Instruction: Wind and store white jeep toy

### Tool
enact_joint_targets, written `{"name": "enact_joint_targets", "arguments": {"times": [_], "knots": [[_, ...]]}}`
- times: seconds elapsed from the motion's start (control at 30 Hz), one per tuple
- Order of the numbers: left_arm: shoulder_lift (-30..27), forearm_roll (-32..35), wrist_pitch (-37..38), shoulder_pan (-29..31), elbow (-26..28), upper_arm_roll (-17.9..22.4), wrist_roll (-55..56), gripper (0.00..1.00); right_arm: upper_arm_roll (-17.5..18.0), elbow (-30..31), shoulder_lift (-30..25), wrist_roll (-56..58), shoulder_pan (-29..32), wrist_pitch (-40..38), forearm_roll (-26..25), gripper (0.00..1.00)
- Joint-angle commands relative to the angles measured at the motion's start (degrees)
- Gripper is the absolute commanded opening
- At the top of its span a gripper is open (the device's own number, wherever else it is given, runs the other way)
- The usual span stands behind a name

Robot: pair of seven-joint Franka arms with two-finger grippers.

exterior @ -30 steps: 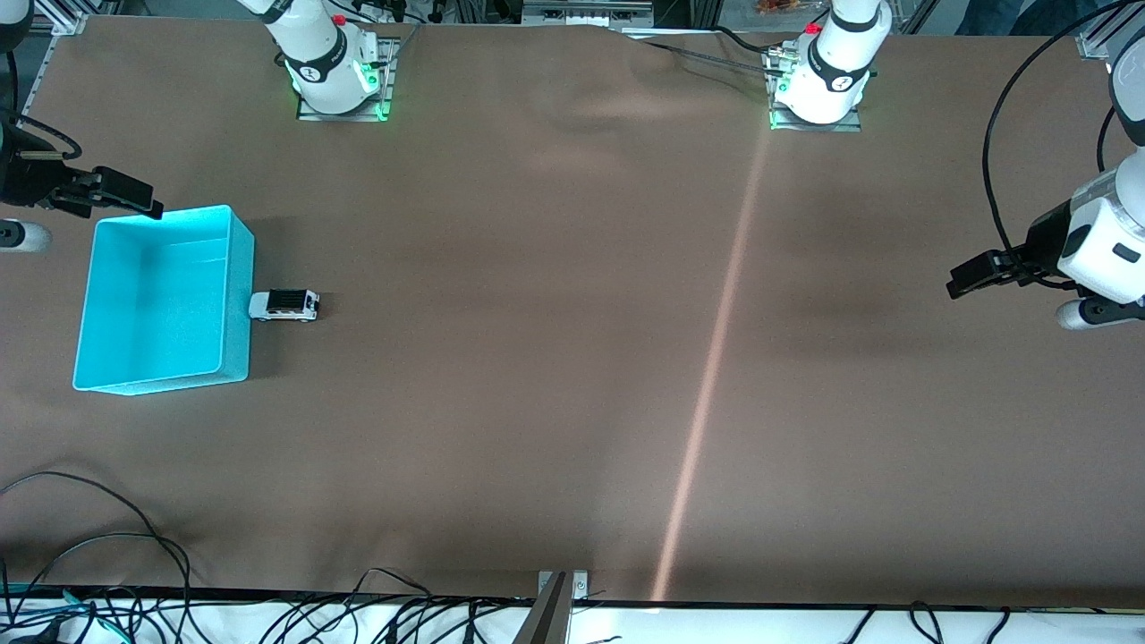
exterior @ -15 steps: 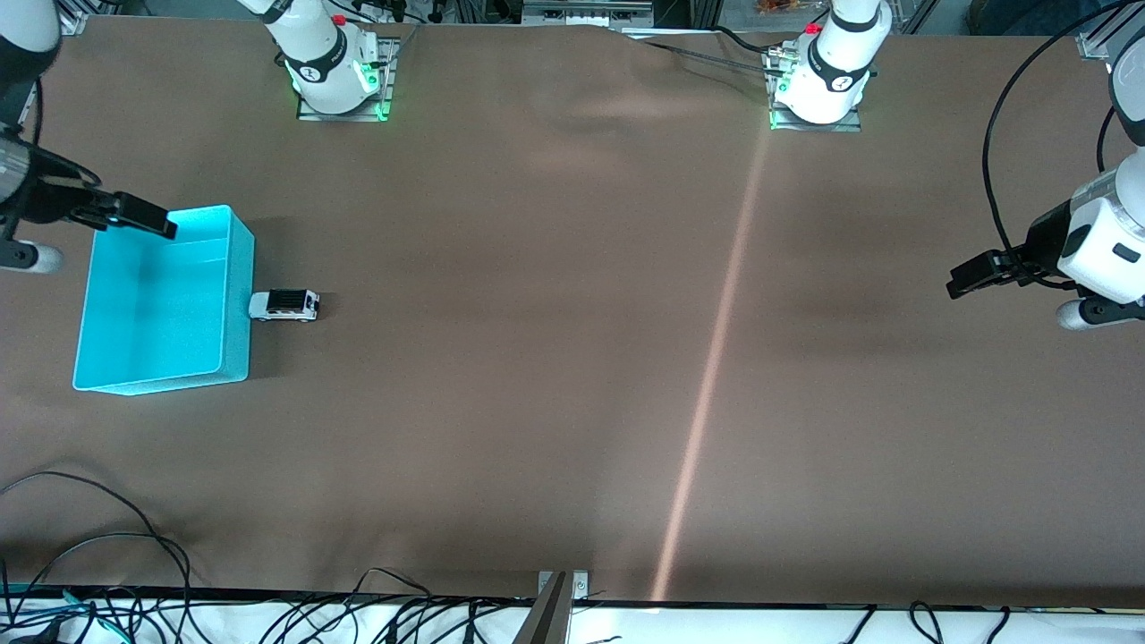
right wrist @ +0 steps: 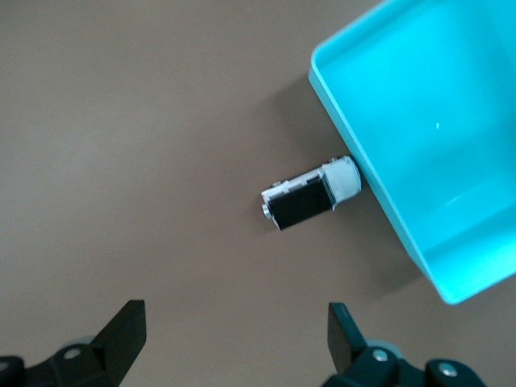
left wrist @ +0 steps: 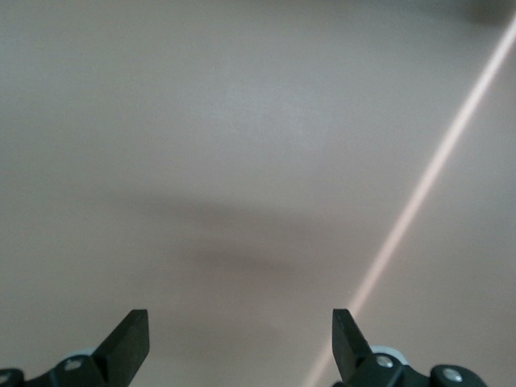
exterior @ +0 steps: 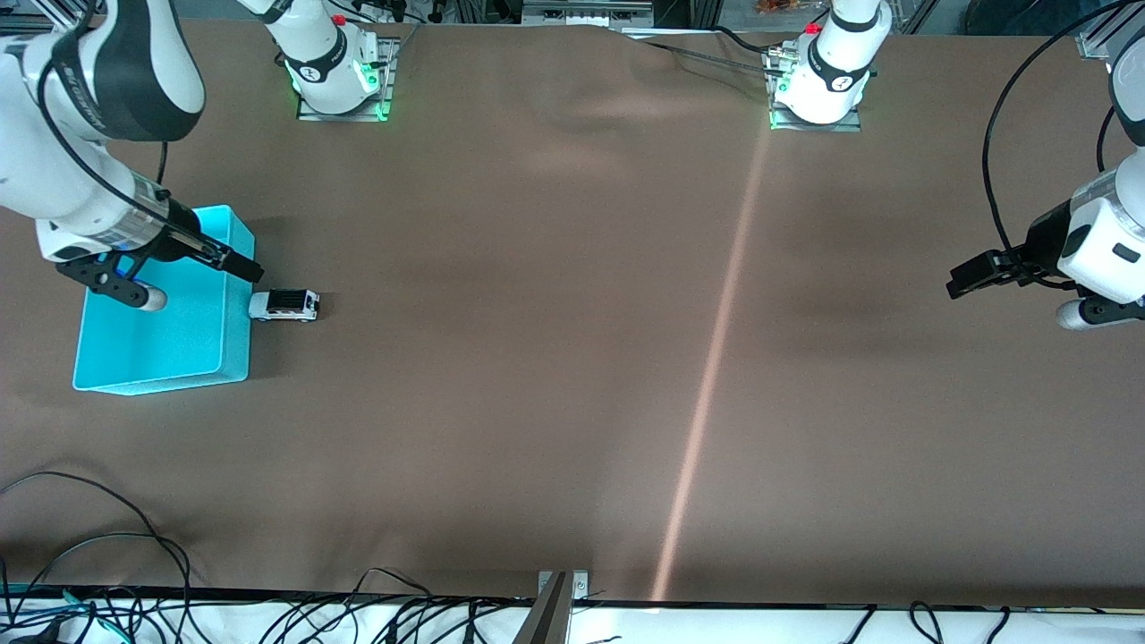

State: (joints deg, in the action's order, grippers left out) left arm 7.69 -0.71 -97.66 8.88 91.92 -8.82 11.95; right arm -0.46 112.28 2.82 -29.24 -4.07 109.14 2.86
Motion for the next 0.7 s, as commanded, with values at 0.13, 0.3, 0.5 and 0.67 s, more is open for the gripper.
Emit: {"name": "enact_joint_targets", "arguments": {"times": [0.13,0.3,0.5,0.67], "knots": [[-1.3,-1.1,-0.8,0.3,1.4,0.0,-1.2,1.0,0.5,12.6,-2.5,-11.3,0.3,10.9,-0.1,1.0],[-1.3,-1.1,-0.8,0.3,1.4,0.0,-1.2,1.0,0.6,16.6,-2.4,-15.0,0.3,15.8,-0.3,1.0],[-1.3,-1.1,-0.8,0.3,1.4,-0.1,-1.2,1.0,0.5,22.0,-2.0,-17.9,0.5,24.9,-0.5,1.0],[-1.3,-1.1,-0.8,0.2,1.4,-0.1,-1.3,1.0,0.4,23.9,-0.9,-18.0,1.0,28.7,-0.3,1.0]]}}
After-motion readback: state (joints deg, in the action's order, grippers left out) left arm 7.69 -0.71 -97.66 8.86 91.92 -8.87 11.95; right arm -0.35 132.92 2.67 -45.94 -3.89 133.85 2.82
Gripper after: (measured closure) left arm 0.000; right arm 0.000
